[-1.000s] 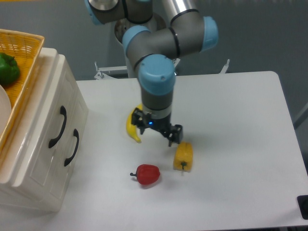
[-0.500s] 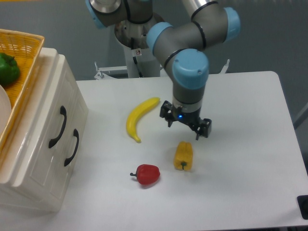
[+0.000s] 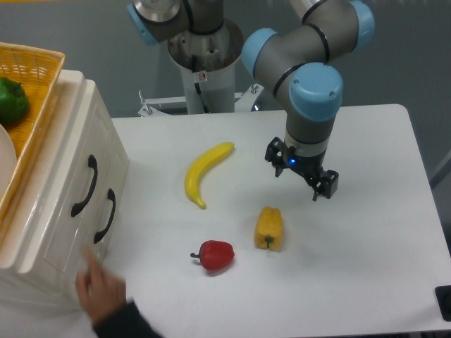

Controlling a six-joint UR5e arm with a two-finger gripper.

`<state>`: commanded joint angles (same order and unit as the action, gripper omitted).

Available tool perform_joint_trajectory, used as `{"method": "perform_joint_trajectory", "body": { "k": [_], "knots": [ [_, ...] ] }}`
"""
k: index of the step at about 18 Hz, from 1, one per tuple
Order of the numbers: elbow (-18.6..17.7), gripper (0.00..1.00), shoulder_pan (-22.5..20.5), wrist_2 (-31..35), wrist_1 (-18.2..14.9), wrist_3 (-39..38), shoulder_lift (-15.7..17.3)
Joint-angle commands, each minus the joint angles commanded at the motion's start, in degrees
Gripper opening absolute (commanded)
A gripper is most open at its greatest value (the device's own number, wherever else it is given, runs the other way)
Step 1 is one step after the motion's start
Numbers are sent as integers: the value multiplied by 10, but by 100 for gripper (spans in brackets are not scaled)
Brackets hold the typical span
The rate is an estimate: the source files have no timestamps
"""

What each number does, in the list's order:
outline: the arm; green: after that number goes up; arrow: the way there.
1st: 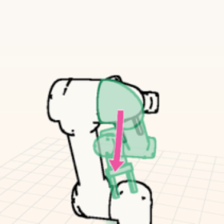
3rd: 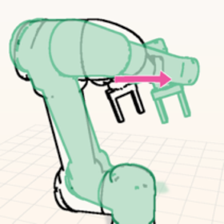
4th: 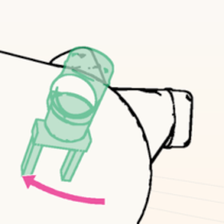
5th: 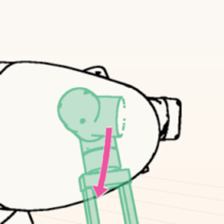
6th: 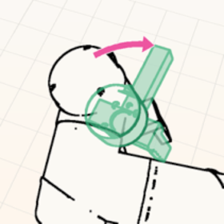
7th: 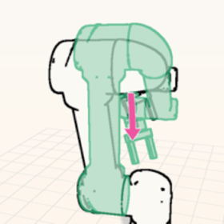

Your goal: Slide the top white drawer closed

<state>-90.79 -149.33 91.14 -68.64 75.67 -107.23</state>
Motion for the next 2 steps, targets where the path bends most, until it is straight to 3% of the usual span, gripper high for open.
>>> {"method": "perform_joint_trajectory", "body": {
  "k": [2],
  "knots": [
    [-1,100,-11,-2,1,1,2]
  ]
}}
